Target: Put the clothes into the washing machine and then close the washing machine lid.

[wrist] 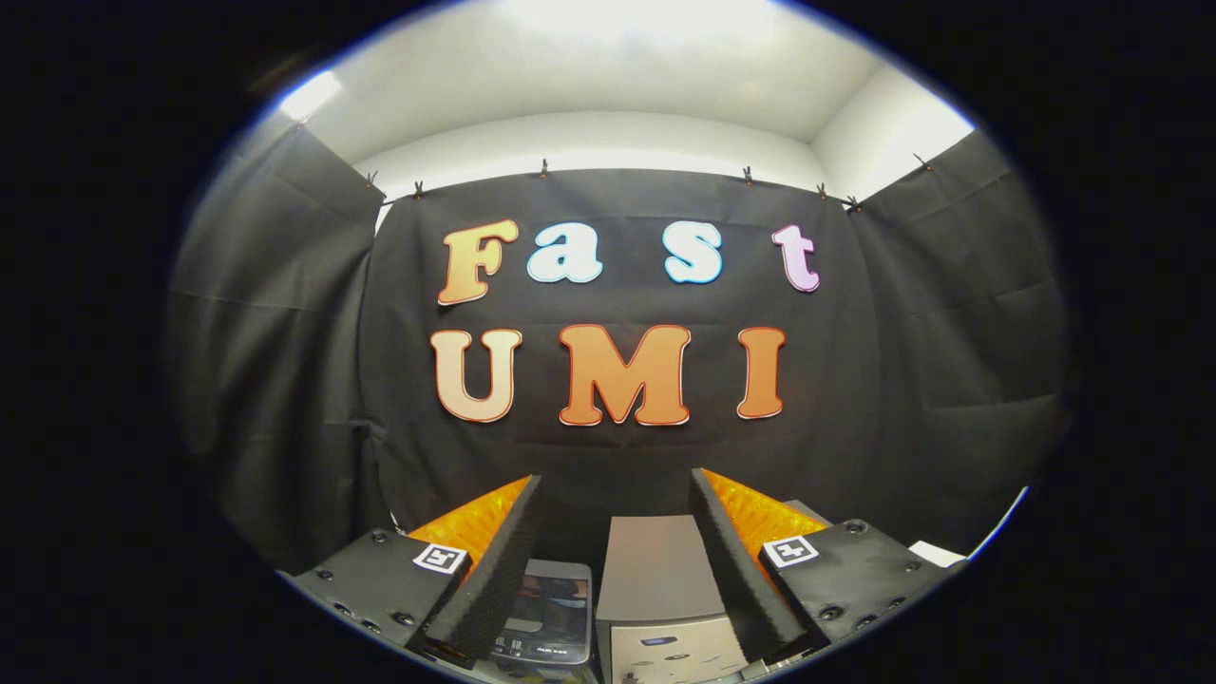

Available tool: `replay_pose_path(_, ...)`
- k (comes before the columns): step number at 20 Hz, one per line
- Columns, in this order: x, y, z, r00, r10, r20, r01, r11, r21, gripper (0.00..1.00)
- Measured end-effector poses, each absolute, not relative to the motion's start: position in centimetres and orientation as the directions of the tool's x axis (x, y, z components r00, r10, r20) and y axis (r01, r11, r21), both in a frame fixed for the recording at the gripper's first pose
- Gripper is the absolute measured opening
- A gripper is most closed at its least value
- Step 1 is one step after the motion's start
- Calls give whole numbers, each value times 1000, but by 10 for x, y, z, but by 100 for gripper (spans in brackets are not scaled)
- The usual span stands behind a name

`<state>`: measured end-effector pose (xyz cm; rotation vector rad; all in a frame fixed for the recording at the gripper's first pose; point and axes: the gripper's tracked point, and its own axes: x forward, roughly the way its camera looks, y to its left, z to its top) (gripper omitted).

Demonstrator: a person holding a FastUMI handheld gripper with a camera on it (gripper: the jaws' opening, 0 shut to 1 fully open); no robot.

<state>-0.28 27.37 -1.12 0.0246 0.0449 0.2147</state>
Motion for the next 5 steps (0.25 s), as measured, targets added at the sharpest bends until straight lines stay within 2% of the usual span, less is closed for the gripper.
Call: replay_pose_path(5, -37, 233, -11, 980, 197, -39, -196, 980, 36, 98)
